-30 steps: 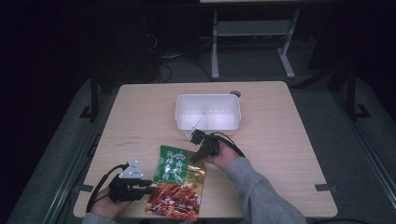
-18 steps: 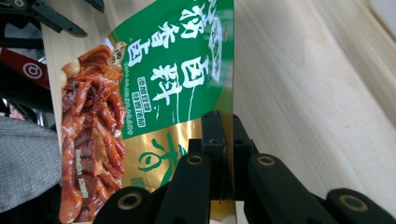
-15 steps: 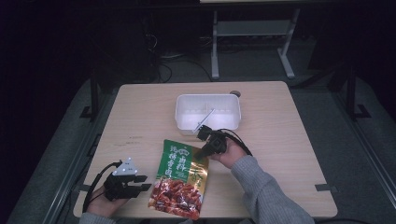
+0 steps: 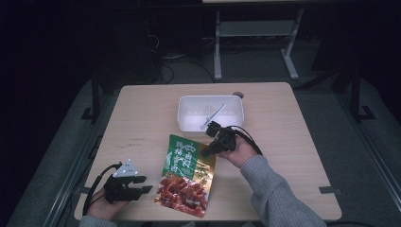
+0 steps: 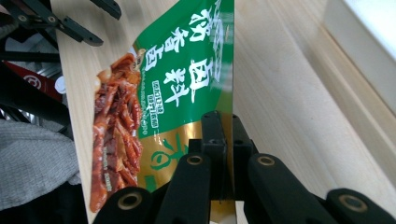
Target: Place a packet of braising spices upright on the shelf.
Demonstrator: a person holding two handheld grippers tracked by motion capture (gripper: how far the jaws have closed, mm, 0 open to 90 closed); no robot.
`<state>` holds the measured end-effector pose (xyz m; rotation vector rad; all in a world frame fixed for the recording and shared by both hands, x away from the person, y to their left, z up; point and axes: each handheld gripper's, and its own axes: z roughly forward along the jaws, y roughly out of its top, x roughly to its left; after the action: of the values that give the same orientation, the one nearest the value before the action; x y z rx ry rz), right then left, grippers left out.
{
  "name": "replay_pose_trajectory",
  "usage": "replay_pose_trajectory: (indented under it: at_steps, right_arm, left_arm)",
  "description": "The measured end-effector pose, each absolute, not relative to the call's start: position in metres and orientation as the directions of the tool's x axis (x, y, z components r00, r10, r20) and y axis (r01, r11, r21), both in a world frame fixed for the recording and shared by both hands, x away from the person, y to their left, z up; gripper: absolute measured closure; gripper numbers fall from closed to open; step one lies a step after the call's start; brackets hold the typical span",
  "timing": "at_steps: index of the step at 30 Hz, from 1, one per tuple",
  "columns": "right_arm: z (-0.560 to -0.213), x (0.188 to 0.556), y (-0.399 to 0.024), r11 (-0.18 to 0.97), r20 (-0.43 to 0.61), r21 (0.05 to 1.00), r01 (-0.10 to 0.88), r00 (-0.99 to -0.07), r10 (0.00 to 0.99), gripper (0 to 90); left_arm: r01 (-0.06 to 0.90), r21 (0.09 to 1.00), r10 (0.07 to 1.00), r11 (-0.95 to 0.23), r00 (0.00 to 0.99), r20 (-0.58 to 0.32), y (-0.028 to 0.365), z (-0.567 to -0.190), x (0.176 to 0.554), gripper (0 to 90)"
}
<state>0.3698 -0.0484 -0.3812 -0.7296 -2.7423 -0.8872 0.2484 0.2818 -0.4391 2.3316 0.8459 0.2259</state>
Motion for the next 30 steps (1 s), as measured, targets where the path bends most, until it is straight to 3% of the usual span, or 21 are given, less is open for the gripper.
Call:
replay_pose_trajectory:
  at_steps: [16,30]
  right_arm:
    - [-0.348,0.365,-0.067,0.677,0.265,0.549,0.490,-0.870,0.415,89.5]
    - [-0.320,0.361,-0.071,0.673,0.230,0.582,0.456,-0.886,0.402,89.5]
  left_arm:
    - [0.526,0.623,0.646,-0.579,0.762,-0.043,0.284,-0.441,0.251,46.1]
    - [0.536,0.628,0.658,-0.564,0.751,-0.050,0.284,-0.442,0.251,44.4]
